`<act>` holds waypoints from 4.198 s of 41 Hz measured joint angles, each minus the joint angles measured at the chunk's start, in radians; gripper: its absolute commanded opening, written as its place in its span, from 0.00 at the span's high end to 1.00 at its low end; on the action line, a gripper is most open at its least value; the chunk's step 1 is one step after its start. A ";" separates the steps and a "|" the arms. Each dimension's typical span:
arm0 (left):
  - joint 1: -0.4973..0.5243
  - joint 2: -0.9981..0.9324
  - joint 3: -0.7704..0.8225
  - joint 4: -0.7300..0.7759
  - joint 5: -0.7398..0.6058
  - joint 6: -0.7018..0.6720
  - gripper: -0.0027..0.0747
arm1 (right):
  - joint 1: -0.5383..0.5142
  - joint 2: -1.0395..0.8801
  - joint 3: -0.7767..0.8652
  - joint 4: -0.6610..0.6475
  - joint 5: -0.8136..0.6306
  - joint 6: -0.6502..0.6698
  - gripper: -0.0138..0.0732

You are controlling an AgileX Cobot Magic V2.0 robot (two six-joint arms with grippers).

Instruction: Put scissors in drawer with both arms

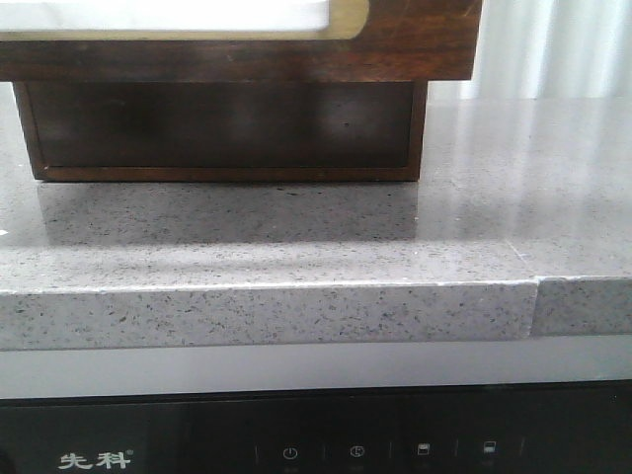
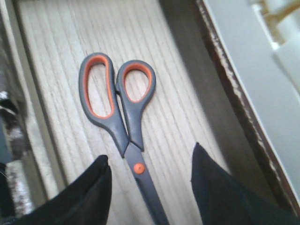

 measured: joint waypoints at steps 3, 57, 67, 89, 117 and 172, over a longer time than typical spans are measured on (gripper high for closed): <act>0.000 0.000 0.000 0.000 0.000 0.000 0.30 | 0.000 -0.050 0.000 -0.002 0.029 0.092 0.36; 0.000 0.000 0.000 0.000 -0.002 0.000 0.30 | 0.000 -1.163 1.058 -0.244 -0.144 0.643 0.36; 0.000 0.000 0.000 0.000 -0.004 0.000 0.30 | 0.000 -1.166 1.063 -0.246 -0.153 0.647 0.36; 0.000 0.000 0.000 0.000 -0.006 0.000 0.79 | 0.000 -1.166 1.063 -0.246 -0.161 0.649 0.91; 0.000 0.000 0.000 0.000 -0.008 0.000 0.99 | 0.000 -1.166 1.063 -0.246 -0.198 0.649 0.92; 0.636 -0.671 1.057 0.000 -0.927 0.000 0.99 | 0.000 -1.166 1.063 -0.246 -0.198 0.649 0.92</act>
